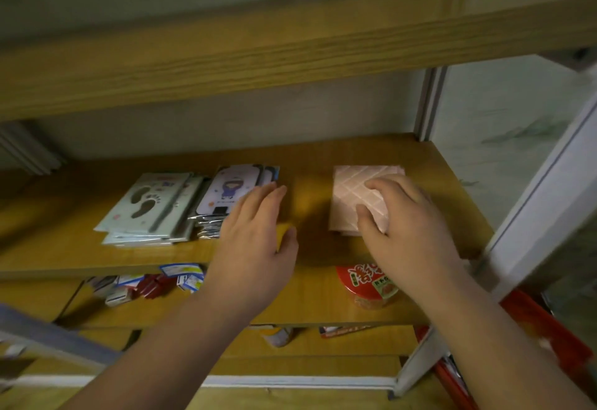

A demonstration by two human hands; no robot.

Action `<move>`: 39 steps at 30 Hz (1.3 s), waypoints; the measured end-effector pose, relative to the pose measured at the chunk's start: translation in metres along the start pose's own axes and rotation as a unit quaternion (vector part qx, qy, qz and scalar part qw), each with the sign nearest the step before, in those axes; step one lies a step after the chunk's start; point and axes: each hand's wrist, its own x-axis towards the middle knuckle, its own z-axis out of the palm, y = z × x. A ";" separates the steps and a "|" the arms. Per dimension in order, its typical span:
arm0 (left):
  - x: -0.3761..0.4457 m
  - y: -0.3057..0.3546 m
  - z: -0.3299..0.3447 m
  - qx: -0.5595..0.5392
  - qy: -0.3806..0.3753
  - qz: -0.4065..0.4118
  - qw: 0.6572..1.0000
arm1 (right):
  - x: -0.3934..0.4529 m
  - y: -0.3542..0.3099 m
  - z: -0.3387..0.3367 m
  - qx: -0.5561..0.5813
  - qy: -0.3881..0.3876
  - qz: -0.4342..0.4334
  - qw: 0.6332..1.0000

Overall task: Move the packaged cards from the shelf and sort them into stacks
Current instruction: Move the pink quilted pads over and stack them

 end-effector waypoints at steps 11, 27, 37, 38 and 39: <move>-0.040 -0.089 -0.059 0.028 0.008 -0.014 0.999 | -0.025 -0.118 0.040 0.036 -0.003 -0.104 0.994; -0.188 -0.344 -0.231 0.025 0.098 -0.087 0.991 | -0.078 -0.383 0.172 0.040 -0.063 -0.155 0.985; -0.247 -0.460 -0.302 0.045 0.114 -0.170 0.978 | -0.093 -0.520 0.252 0.074 -0.125 -0.220 0.965; -0.251 -0.471 -0.307 0.040 0.118 -0.183 0.975 | -0.093 -0.532 0.261 0.077 -0.134 -0.231 0.961; -0.253 -0.481 -0.311 0.036 0.122 -0.194 0.973 | -0.092 -0.543 0.271 0.081 -0.142 -0.240 0.957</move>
